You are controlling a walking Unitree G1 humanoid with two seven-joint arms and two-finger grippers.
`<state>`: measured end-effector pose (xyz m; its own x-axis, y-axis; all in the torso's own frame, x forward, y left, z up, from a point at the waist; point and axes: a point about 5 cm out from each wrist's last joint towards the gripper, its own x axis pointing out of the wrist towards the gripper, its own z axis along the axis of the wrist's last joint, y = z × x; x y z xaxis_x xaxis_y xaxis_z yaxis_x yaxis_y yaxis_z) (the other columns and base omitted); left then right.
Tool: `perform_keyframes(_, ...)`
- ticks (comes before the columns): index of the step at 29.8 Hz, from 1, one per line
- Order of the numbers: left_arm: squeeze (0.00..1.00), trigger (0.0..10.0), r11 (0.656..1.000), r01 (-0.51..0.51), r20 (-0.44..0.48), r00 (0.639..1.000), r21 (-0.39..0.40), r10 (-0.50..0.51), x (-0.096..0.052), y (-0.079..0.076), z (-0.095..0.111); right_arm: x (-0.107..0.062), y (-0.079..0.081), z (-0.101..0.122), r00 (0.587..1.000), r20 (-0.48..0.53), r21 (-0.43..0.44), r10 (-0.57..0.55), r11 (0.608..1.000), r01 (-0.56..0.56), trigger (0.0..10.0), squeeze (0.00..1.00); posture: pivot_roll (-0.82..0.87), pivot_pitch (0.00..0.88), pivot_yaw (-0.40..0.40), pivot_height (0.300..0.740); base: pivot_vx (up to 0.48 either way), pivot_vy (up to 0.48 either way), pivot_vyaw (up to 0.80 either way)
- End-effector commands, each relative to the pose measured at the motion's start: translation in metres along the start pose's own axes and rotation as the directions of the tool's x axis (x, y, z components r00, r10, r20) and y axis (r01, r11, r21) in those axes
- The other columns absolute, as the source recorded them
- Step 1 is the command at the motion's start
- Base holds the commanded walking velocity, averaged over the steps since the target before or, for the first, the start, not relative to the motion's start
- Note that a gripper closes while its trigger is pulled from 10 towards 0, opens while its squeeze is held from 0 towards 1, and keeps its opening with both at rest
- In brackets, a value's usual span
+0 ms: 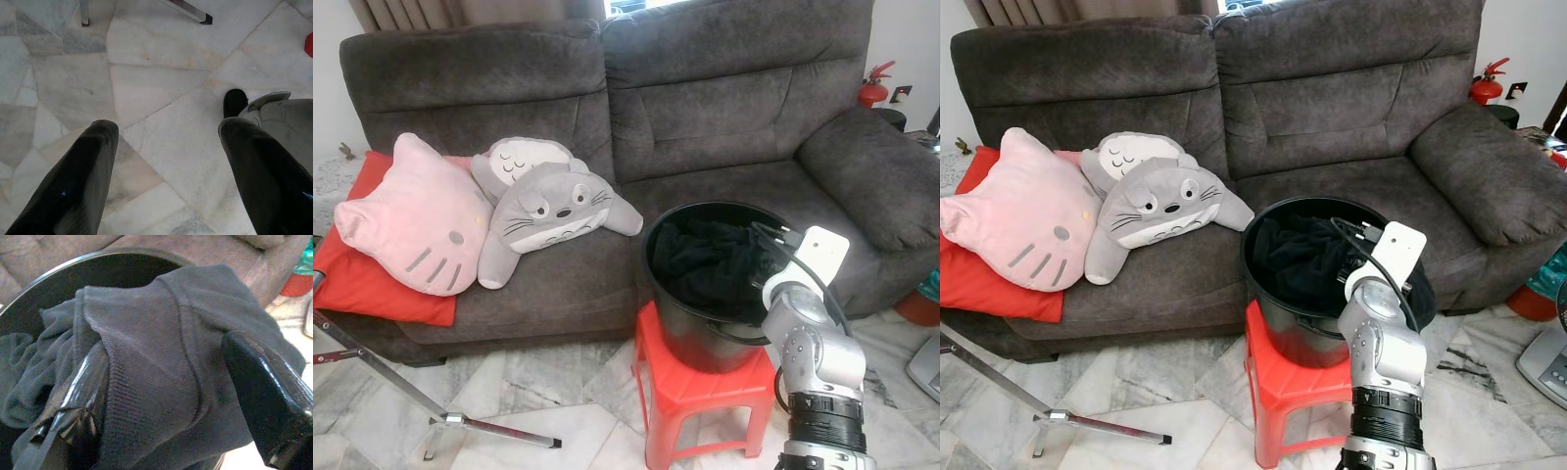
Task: Hang hanger
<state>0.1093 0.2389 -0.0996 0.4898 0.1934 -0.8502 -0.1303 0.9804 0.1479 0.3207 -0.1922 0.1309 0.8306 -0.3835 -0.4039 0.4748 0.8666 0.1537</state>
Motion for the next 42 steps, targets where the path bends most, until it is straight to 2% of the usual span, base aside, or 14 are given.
perform_keyframes(1, 0.0, 10.0, 1.0, -0.011, -0.018, 1.0, 0.018, 0.012, -0.001, 0.006, -0.003, 0.001, 0.002, 0.001, 1.0, -0.001, 0.013, 0.003, 1.0, -0.003, 10.0, 0.0, -0.2, 0.0, 0.105, 0.74, 0.0, 0.0, 0.0)
perform_keyframes(7, 0.0, 10.0, 1.0, -0.014, -0.018, 1.0, 0.018, 0.014, -0.001, 0.006, -0.003, 0.003, 0.005, 0.001, 1.0, 0.0, 0.026, 0.007, 1.0, -0.007, 10.0, 0.0, -0.2, 0.0, 0.107, 0.74, 0.0, 0.0, 0.0)
perform_keyframes(8, 0.0, 10.0, 1.0, -0.014, -0.018, 1.0, 0.018, 0.014, -0.001, 0.006, -0.003, 0.004, 0.005, 0.001, 1.0, 0.001, 0.025, 0.008, 1.0, -0.008, 8.3, 0.0, -0.2, 0.0, 0.107, 0.74, 0.0, 0.0, 0.0)
perform_keyframes(9, 0.0, 10.0, 1.0, -0.014, -0.018, 1.0, 0.018, 0.014, -0.001, 0.006, -0.003, 0.004, 0.005, 0.001, 1.0, 0.002, 0.025, 0.008, 1.0, -0.008, 4.3, 0.0, -0.2, 0.0, 0.107, 0.74, 0.0, 0.0, 0.0)
perform_keyframes(10, 0.0, 10.0, 1.0, -0.014, -0.018, 1.0, 0.018, 0.015, -0.001, 0.006, -0.003, 0.004, 0.005, 0.001, 1.0, 0.003, 0.025, 0.008, 1.0, -0.008, 1.9, 0.0, -0.2, 0.0, 0.107, 0.74, 0.0, 0.0, 0.0)
perform_keyframes(11, 0.0, 10.0, 1.0, -0.015, -0.018, 1.0, 0.018, 0.015, -0.001, 0.006, -0.003, 0.005, 0.005, 0.001, 1.0, 0.003, 0.027, 0.006, 1.0, -0.007, 0.0, 0.0, -0.2, 0.0, 0.107, 0.74, 0.0, 0.0, 0.0)
perform_keyframes(42, 0.0, 10.0, 1.0, -0.012, -0.021, 1.0, 0.021, 0.012, -0.001, 0.006, -0.005, 0.007, 0.012, -0.006, 1.0, 0.001, 0.037, 0.025, 0.999, -0.025, 0.0, 0.0, -0.19, 0.0, 0.102, 0.74, 0.0, 0.0, 0.0)
